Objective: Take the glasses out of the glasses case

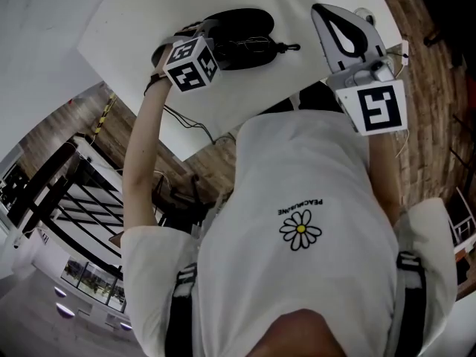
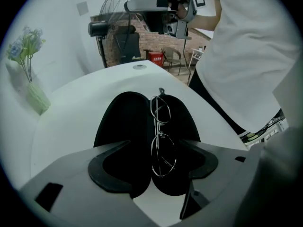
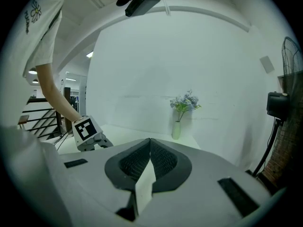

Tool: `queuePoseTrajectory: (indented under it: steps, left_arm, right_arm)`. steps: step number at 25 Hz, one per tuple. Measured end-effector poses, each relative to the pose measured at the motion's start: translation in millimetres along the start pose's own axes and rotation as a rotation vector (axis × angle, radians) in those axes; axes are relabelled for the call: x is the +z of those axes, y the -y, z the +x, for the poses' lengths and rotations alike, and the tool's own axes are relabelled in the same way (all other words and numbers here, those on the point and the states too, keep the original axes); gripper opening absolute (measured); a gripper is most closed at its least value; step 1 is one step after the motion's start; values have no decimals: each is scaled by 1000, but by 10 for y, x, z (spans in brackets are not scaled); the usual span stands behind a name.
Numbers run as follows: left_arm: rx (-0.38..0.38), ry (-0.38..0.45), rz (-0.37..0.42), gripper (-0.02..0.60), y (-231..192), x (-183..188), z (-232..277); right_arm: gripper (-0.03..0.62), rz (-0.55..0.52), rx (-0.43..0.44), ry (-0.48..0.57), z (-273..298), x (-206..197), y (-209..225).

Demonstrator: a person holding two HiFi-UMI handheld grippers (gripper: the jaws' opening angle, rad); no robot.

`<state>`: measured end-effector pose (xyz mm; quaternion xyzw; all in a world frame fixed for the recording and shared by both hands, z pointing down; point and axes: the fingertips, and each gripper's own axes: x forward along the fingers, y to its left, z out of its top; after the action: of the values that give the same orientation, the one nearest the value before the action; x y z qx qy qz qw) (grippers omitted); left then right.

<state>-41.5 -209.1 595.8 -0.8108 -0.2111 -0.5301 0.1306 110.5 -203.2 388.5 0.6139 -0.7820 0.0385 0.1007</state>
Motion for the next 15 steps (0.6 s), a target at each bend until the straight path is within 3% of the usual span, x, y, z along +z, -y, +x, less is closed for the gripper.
queuePoseTrajectory:
  steps: [2, 5, 15]
  left_arm:
    - [5, -2, -8, 293, -4, -1, -22]
    - [28, -25, 4, 151, -21, -6, -46]
    - [40, -46, -12, 107, -12, 10, -93]
  right_arm:
    - [9, -13, 2, -5, 3, 4, -6]
    - [9, -18, 11, -16, 2, -17, -18]
    - [9, -37, 49, -2, 18, 18, -108]
